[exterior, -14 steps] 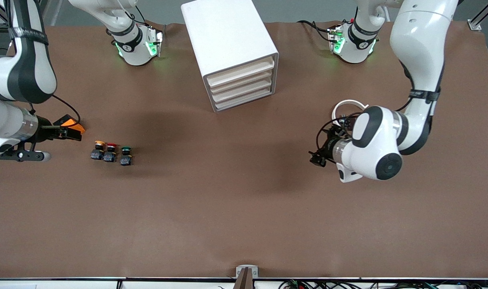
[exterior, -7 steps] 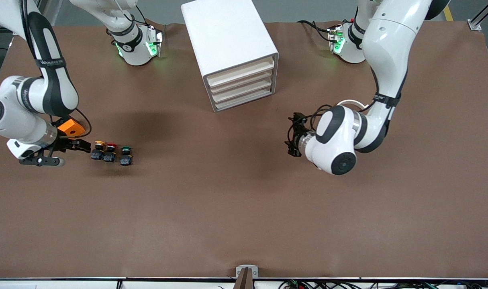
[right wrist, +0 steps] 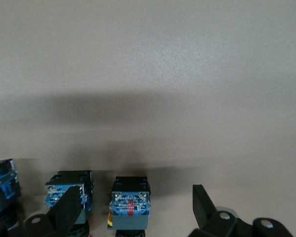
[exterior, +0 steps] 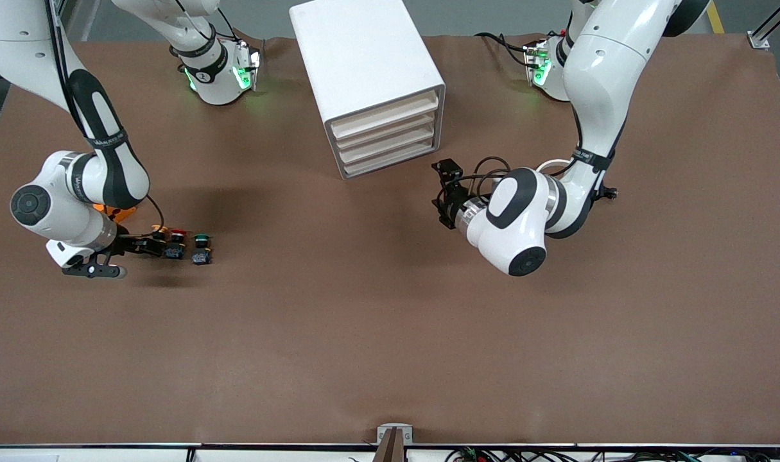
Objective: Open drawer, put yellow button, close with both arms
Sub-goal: 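Grasp the yellow button with the right gripper while the left gripper reaches the drawer, then grasp the white drawer's front edge with the left gripper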
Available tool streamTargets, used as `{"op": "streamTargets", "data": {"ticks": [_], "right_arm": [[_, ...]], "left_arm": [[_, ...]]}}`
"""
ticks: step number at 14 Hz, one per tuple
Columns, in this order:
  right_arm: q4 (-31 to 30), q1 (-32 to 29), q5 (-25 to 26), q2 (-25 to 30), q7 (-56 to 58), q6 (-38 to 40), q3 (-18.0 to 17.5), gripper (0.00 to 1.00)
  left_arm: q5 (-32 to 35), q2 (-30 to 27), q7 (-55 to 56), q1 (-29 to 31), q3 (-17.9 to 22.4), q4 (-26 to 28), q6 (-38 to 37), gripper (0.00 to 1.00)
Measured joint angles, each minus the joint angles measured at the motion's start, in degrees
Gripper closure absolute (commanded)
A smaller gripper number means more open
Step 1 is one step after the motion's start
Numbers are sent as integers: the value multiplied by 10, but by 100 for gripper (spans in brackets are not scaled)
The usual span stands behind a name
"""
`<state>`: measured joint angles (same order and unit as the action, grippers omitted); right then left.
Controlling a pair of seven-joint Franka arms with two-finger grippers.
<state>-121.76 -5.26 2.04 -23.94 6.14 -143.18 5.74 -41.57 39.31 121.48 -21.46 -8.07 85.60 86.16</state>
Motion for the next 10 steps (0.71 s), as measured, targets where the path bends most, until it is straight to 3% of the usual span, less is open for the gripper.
{"op": "streamTargets", "data": {"ticks": [3, 10], "right_arm": [[0, -1, 0, -3, 0, 0, 0, 0], [0, -13, 0, -3, 0, 4, 0, 0]], "left_arm": [[-72, 6, 16, -2, 0, 0, -59, 0], [-100, 29, 52, -40, -3, 0, -80, 1]]}}
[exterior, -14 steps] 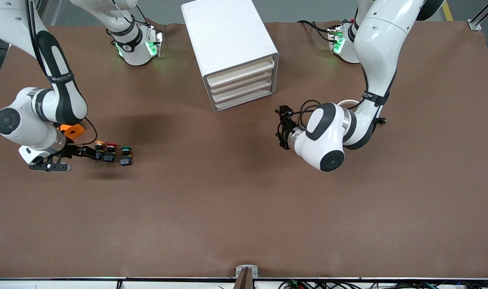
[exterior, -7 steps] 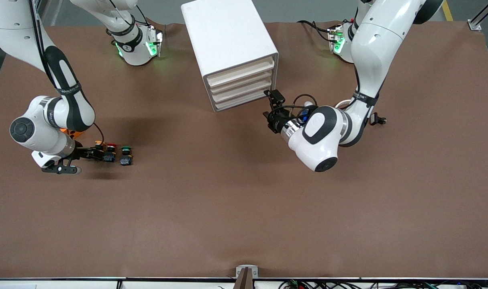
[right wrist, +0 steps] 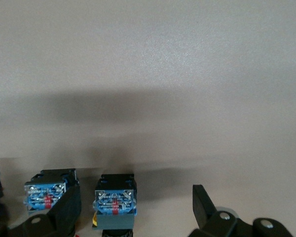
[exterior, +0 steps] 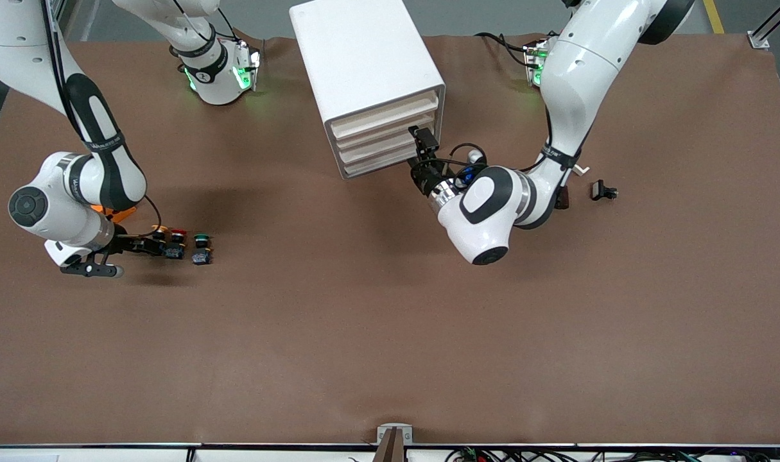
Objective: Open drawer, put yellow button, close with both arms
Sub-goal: 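Grasp the white drawer's front edge with the left gripper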
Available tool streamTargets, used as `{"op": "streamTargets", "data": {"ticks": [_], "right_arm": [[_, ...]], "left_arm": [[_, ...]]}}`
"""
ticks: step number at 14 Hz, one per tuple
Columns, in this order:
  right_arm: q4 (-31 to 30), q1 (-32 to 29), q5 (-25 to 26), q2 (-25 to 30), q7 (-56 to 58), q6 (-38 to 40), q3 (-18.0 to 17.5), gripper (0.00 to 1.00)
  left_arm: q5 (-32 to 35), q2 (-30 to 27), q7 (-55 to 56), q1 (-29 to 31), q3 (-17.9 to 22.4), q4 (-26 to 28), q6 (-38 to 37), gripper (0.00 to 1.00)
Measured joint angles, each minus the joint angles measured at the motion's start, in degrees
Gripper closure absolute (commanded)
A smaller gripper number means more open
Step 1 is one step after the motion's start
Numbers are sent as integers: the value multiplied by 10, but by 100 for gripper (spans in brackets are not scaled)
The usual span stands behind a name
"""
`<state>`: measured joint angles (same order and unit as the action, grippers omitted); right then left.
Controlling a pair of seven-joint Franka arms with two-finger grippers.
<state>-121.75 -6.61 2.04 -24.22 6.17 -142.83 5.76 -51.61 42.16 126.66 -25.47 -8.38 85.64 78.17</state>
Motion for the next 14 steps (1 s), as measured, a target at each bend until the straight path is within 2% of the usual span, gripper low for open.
{"op": "streamTargets", "data": {"ticks": [2, 5, 6, 8, 11, 13, 14], "right_arm": [[-1, 0, 0, 0, 0, 4, -1, 0], [-9, 0, 0, 0, 0, 6, -2, 0], [-12, 0, 0, -1, 0, 7, -2, 0], [-19, 0, 0, -1, 0, 7, -2, 0], [-22, 0, 0, -2, 0, 7, -2, 0], [-23, 0, 0, -3, 0, 7, -2, 0], [-24, 0, 0, -4, 0, 7, -2, 0]], "left_arm": [[-21, 8, 15, 0, -1, 0, -9, 7], [-37, 18, 19, -2, -2, 0, -26, 29], [-42, 20, 20, -6, -3, 0, -29, 33], [-59, 27, 31, -13, -3, 0, -36, 37], [-67, 33, 43, -24, -4, 0, -44, 37], [-67, 33, 52, -33, -4, 0, -45, 53], [-67, 34, 57, -38, -4, 0, -45, 57]]}}
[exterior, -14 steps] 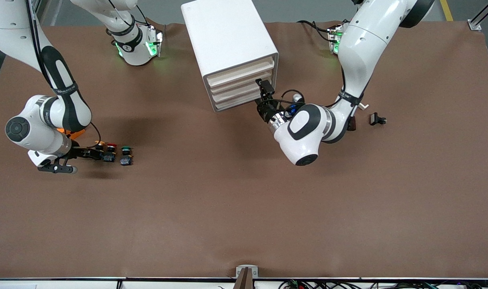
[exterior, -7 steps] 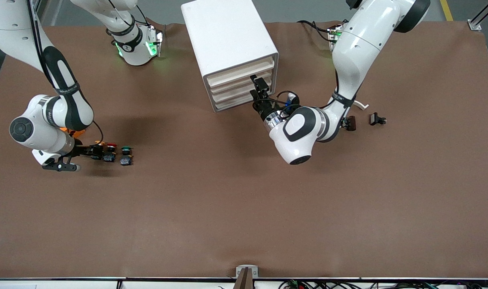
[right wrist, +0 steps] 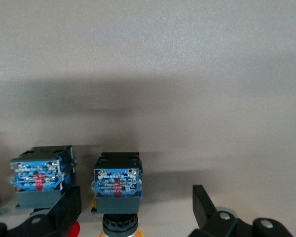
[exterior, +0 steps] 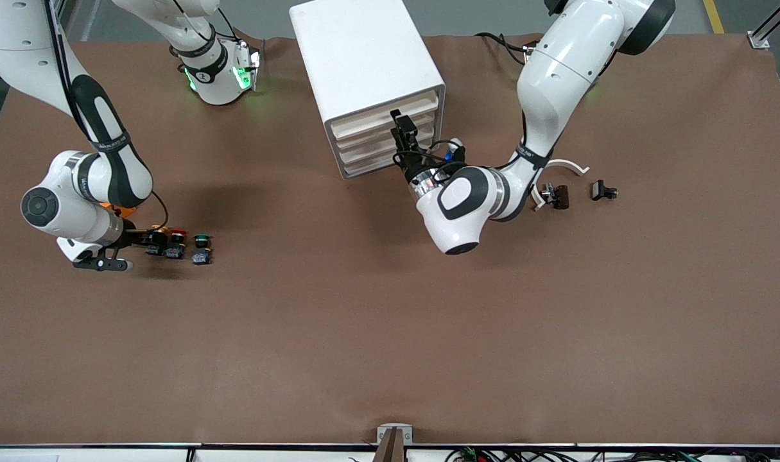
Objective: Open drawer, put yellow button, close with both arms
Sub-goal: 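Grasp the white drawer's front edge with the left gripper, then pull the drawer open with the left gripper while the right gripper lifts the button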
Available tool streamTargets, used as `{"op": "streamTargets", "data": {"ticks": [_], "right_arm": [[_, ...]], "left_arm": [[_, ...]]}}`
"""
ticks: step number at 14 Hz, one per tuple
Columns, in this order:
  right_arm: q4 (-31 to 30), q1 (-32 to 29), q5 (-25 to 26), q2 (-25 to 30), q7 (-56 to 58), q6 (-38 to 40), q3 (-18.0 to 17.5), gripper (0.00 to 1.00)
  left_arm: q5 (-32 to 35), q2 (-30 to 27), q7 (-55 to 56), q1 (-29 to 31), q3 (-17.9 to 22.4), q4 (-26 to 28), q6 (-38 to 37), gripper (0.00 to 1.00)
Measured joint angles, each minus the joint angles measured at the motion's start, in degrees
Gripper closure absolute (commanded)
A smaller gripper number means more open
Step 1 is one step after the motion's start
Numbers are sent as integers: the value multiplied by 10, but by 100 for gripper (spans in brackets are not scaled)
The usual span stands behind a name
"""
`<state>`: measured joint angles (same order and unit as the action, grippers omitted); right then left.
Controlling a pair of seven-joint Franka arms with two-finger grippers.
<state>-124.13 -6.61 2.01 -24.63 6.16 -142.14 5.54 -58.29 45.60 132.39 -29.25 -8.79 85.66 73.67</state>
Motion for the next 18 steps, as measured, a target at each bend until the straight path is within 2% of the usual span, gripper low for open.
{"op": "streamTargets", "data": {"ticks": [1, 2, 3, 4, 5, 8, 11, 13, 15, 18], "right_arm": [[-1, 0, 0, -2, 0, 0, 0, 0], [-1, 0, 0, -4, 0, 0, 0, 0], [-1, 0, 0, -6, 0, 0, 0, 0], [-1, 0, 0, -8, 0, 0, 0, 2], [-1, 0, 0, -9, 0, 0, 0, 16], [-1, 0, 0, -12, 0, 0, 0, 34], [-1, 0, 0, -15, 0, 0, -1, 61], [1, 0, 0, -14, 8, 0, -4, 74], [4, 0, 0, -14, 34, -1, -4, 80], [14, 0, 0, -14, 58, -1, -4, 80]], "left_arm": [[0, 1, 3, -3, 0, 0, 0, 58], [0, 3, 5, -4, 0, 0, 0, 64], [0, 5, 6, -5, 0, 0, 0, 91], [0, 8, 6, -7, 0, 0, 0, 100], [-1, 11, 7, -7, 0, 0, 0, 100], [-13, 14, 29, -6, 0, 0, -10, 100], [-14, 14, 29, -5, 0, 0, -10, 100], [-14, 14, 29, 0, 2, 0, -10, 100], [-14, 14, 29, 21, 4, -1, -10, 100], [-18, 14, 29, 70, 5, -6, -1, 100]]}}
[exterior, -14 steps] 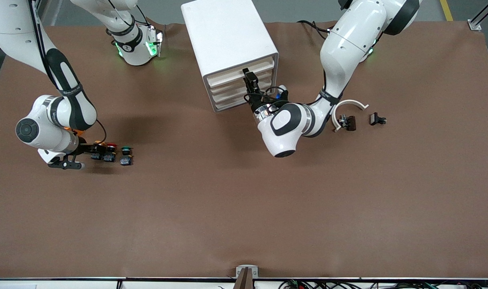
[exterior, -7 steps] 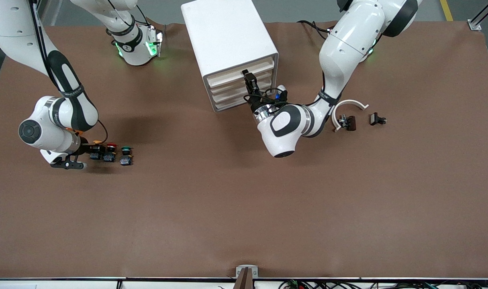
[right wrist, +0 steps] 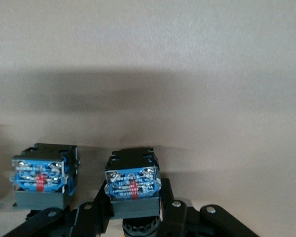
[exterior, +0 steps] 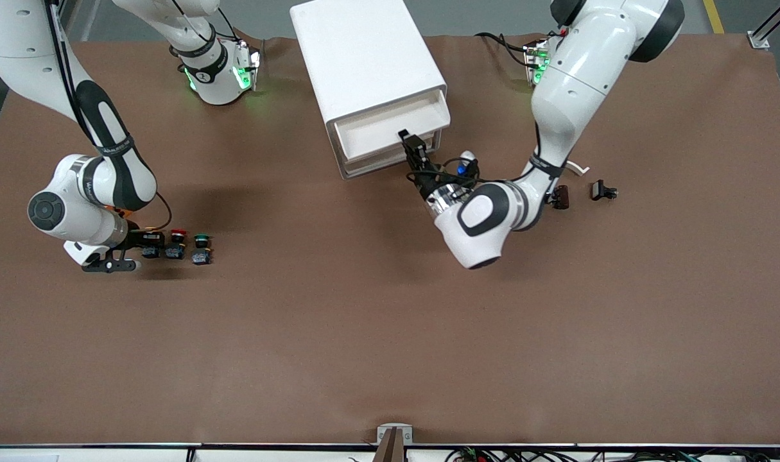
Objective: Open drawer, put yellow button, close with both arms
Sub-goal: 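Pull the drawer open with the left gripper while the right gripper lifts the button, then release the drawer with the left gripper while the right gripper carries the button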
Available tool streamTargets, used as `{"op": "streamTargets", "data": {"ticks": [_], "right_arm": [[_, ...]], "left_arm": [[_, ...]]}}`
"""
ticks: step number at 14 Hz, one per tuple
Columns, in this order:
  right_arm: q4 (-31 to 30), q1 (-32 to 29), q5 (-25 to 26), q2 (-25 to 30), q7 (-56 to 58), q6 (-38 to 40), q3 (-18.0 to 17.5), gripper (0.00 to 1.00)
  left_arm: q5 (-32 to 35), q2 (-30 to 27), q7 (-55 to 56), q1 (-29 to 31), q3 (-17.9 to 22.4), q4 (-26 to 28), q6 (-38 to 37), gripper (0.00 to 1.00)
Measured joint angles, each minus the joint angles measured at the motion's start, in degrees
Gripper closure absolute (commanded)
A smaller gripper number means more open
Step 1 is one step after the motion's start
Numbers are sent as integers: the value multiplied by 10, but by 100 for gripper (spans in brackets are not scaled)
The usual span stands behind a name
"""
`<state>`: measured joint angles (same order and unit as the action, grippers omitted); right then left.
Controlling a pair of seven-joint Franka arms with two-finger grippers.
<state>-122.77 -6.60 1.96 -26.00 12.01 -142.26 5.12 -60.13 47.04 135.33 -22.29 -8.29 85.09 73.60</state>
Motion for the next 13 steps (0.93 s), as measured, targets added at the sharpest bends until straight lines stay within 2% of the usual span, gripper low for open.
{"op": "streamTargets", "data": {"ticks": [3, 8, 9, 10, 13], "right_arm": [[30, 0, 0, 4, 6, 50, 0, 80], [110, 15, 0, 54, 8, 232, -5, 80], [121, 20, 0, 66, 8, 260, -6, 80], [132, 25, 0, 76, 7, 285, -6, 80], [175, 43, -1, 97, -29, 380, -6, 79]], "left_arm": [[-2, 0, 0, 23, 0, -8, 11, 100], [-2, 0, 0, 54, 1, -24, 24, 100], [-2, 0, 0, 58, 2, -27, 25, 71], [-2, 0, -1, 61, 2, -29, 26, 1], [0, 0, -5, 72, 6, -40, 27, 0]]}}
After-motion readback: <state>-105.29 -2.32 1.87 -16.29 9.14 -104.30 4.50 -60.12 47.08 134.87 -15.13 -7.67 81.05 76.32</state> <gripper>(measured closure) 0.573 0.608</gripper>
